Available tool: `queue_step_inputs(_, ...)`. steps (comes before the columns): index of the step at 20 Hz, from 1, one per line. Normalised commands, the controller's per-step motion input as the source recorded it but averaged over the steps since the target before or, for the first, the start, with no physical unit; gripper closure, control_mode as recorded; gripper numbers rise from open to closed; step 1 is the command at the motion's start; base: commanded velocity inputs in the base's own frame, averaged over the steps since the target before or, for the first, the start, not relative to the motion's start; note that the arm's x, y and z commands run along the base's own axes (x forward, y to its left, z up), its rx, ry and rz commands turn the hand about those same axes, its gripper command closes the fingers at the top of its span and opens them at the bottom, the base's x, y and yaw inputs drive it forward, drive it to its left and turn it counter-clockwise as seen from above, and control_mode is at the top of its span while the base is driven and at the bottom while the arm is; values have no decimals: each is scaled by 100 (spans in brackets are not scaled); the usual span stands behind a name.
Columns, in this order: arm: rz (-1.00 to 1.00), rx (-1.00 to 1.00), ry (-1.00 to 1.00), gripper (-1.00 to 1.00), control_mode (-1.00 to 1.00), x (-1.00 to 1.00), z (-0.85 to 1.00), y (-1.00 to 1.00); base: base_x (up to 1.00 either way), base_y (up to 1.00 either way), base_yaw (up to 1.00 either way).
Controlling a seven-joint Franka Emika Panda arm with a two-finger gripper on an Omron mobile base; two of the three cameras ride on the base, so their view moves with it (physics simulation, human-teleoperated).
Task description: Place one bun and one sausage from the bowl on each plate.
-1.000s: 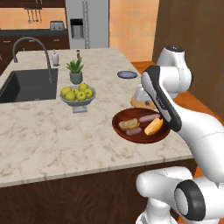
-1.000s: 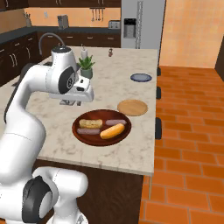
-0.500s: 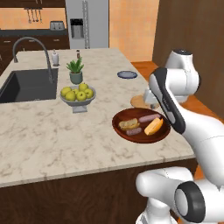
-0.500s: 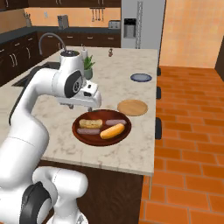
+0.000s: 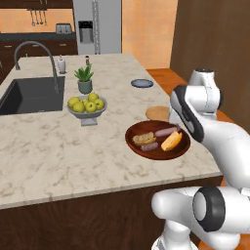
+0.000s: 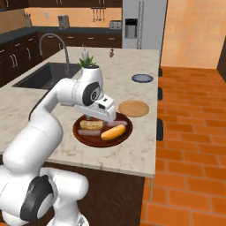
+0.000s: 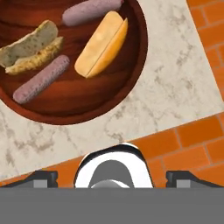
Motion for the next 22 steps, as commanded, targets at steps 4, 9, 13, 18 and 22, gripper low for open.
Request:
queue_step_inputs(4, -23, 0, 6, -100, -100, 28, -45, -24, 0, 0, 0)
queue_step_inputs(9, -18, 0, 5, -100, -100, 36, -45, -8, 0, 0, 0)
queue_step_inputs(13, -12, 0, 2, -100, -100, 41, -46, 0, 0, 0, 0)
queue_step_inputs(18, -9, 0, 0, -100, -100, 21, -42, 0, 0, 0, 0)
queue_step_inputs(22, -6, 0, -7, -100, -100, 24, -37, 0, 0, 0, 0)
